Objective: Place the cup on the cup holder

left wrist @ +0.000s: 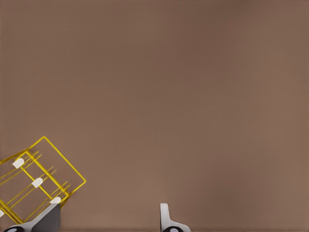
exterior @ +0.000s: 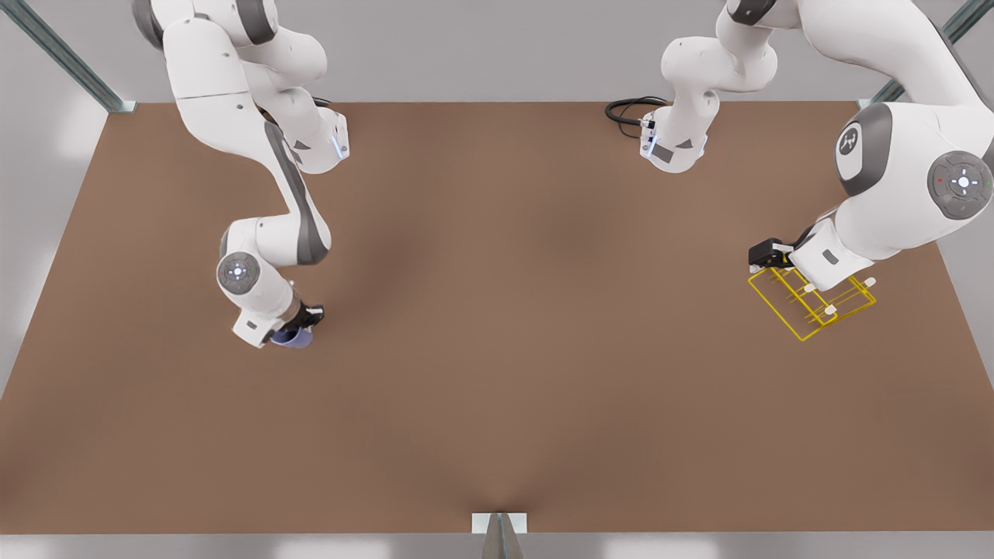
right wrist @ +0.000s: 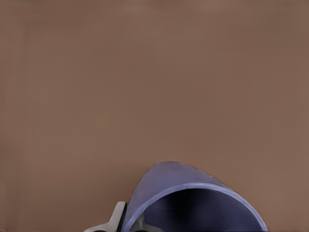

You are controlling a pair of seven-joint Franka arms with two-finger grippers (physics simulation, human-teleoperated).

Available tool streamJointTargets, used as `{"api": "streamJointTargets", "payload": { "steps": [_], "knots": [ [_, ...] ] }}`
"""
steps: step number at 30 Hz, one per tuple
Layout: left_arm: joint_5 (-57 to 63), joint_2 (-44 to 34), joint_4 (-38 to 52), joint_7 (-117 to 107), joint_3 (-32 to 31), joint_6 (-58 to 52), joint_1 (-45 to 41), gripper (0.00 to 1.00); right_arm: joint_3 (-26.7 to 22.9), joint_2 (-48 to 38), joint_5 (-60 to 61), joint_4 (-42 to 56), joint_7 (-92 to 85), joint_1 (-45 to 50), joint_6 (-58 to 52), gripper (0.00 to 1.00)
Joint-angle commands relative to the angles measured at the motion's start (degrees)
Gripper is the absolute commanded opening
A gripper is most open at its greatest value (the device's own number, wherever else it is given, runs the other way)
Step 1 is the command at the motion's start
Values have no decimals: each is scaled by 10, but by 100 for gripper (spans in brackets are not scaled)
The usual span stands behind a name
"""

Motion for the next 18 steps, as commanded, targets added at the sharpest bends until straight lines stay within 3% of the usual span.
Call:
{"api": "streamJointTargets", "payload": {
  "steps": [1, 7, 10, 14, 18],
  "knots": [
    [1, 0, 0, 2, 0, 2, 0, 100, 0, 6, 33, 24, 6, 24, -50, 21],
    [1, 3, 0, 2, 0, 2, 1, 100, 0, 87, 298, 219, 41, 175, -42, 21],
    [1, 3, 0, 1, 0, 2, 0, 100, 3, 197, 421, 359, 33, 199, -40, 21],
    [1, 3, -3, -5, 1, -16, 1, 100, 4, 327, 734, 490, -194, 243, 34, 21],
    [22, 1, -3, -3, 24, -36, 1, 100, 4, 423, 938, 582, -349, 284, 48, 21]
  ]
}}
